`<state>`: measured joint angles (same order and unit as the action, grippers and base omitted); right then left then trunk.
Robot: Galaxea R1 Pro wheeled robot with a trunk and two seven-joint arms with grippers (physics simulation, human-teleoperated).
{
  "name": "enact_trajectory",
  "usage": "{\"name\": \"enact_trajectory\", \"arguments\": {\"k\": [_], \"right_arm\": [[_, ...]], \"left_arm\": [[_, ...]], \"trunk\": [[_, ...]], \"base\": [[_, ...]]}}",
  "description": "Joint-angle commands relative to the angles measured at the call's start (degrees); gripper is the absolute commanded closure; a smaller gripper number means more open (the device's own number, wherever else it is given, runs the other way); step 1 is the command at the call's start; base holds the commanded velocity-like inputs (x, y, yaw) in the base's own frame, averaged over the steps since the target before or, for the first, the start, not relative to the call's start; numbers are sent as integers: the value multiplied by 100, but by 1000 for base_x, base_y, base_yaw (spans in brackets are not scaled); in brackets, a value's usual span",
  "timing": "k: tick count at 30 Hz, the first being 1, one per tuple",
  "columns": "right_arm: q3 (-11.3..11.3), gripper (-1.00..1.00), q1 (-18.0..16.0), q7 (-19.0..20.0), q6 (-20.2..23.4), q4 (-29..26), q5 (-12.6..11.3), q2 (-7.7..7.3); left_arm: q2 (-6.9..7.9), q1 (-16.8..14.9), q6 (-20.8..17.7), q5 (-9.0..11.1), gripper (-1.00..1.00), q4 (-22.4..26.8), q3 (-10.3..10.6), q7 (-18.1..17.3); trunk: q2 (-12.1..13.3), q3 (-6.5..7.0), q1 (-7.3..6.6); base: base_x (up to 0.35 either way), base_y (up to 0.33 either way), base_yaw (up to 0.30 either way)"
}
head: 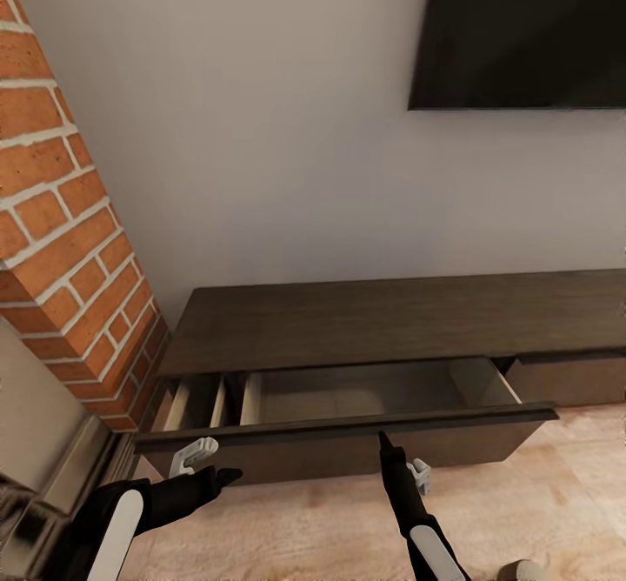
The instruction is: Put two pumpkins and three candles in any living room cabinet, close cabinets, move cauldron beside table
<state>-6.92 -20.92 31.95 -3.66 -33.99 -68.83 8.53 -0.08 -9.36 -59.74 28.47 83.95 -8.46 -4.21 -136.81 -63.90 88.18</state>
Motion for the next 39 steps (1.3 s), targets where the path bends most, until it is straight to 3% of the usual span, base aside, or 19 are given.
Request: {"name": "enact_trajectory", "arguments": {"k": [1, 39], "right_arm": [[50, 100, 0, 22, 14, 33, 45, 8], [50, 100, 0, 22, 14, 33, 45, 8]], "left_arm": [[-1, -5, -26, -35, -100, 0, -6, -45], [-1, -5, -26, -35, -100, 0, -6, -45]], "trunk": [[-2, -5, -2], [-2, -5, -2]], "base": [[-68, 0, 0], [-65, 0, 0]]}}
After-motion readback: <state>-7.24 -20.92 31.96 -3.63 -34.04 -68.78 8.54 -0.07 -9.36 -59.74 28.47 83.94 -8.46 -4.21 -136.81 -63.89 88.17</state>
